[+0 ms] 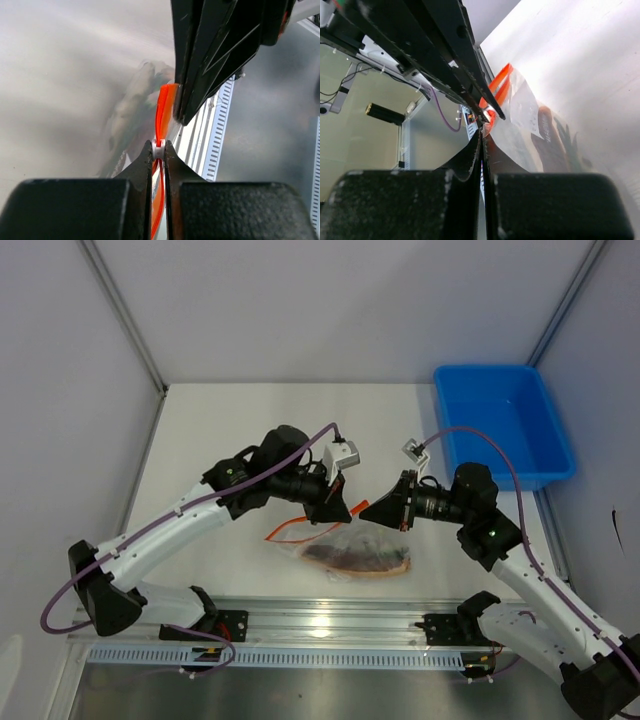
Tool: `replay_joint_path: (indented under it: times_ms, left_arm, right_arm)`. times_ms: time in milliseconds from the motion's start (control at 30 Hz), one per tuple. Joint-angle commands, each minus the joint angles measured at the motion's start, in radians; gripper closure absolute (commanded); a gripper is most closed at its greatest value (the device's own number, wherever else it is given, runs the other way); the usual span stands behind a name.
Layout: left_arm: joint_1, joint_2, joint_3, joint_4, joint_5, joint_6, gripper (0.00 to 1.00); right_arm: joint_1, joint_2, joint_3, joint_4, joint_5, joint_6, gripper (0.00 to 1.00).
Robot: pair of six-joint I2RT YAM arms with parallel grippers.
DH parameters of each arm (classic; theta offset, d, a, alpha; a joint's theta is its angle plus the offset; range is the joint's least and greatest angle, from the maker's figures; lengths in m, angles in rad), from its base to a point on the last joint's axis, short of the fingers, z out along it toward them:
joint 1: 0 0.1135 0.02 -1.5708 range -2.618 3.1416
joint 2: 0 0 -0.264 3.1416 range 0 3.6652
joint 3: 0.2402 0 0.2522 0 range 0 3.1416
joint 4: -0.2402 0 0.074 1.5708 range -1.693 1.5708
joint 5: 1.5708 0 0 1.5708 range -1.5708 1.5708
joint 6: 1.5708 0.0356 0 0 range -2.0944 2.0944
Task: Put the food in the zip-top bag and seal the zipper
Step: Zip the zipper food storage bag at the center of the board.
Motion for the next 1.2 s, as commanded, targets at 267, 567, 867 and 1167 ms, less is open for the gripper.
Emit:
replay_joint_path:
  times_ms: [267, 567, 867, 1167]
  left_arm:
    - [0.004, -0.096, -0.086, -0.077, -0.082, -0.016, 0.99]
    - [0.004, -0.101, 0.045, -0.114, -0.002, -0.010, 0.99]
    - [-0.001, -0.088, 0.085, -0.149, 0.116, 0.010, 0.99]
    - [-0.010, -0.084, 0.069, -0.180, 0.098, 0.033, 0.99]
  right_arm:
    - [-0.113, -0.069, 0.008, 0.117, -0.158, 0.030, 1.00]
    - [0.005, 0.011, 0.187, -0.291, -0.220, -0.327, 0.63]
    - [0.054, 0.155, 0.319, -0.478, -0.176, -0.521, 0.30]
    - [0.177, 0.322, 0.420, -0.501, -0.077, -0.575, 0.50]
